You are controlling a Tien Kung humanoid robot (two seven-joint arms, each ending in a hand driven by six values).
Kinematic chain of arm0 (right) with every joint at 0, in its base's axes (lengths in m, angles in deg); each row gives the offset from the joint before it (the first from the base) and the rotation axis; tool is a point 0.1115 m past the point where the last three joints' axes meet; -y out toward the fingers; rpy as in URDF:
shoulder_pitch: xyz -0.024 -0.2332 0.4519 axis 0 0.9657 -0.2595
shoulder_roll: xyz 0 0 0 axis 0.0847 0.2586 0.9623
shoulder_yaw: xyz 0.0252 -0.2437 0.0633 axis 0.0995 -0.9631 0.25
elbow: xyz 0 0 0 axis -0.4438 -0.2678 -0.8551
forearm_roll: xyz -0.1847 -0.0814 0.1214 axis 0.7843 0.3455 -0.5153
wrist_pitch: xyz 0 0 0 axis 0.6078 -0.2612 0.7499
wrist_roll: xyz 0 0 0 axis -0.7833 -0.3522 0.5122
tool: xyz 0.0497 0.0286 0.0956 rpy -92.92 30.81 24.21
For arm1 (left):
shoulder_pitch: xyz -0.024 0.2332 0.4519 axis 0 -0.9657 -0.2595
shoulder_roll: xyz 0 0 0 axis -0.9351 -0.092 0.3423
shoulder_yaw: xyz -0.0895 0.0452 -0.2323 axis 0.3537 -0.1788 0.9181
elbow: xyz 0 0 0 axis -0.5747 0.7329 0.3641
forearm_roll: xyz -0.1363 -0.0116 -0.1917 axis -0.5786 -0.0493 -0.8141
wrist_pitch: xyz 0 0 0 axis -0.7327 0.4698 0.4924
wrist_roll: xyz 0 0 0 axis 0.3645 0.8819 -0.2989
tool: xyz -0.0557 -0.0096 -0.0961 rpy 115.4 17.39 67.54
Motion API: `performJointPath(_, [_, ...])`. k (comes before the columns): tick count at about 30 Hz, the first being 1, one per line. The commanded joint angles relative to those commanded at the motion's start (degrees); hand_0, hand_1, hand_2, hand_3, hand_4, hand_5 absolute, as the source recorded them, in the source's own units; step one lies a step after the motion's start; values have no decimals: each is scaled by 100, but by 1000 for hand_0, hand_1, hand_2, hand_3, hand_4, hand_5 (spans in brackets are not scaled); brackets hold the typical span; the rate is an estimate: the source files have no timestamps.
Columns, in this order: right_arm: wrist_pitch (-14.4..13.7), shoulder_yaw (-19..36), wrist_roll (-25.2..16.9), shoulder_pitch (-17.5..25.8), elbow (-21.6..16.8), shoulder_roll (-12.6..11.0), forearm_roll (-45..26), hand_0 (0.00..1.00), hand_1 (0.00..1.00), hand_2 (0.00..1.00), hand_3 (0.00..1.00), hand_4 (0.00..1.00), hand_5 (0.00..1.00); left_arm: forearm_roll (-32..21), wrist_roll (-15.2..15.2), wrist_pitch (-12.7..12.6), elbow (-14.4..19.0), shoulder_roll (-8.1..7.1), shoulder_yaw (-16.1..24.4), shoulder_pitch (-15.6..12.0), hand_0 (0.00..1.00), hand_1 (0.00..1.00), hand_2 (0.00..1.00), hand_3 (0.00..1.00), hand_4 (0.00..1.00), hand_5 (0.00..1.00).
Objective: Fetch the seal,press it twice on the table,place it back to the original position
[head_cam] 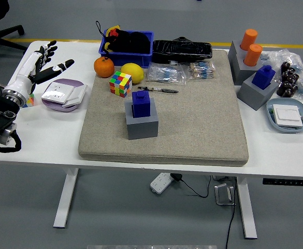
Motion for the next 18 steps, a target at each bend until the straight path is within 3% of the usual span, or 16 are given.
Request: performJointPath(18, [-5,43,-1,1,2,25,8,865,782,739,744,800,567,-34,23,10,19,-4,14,12,950,979,970,977,971,546])
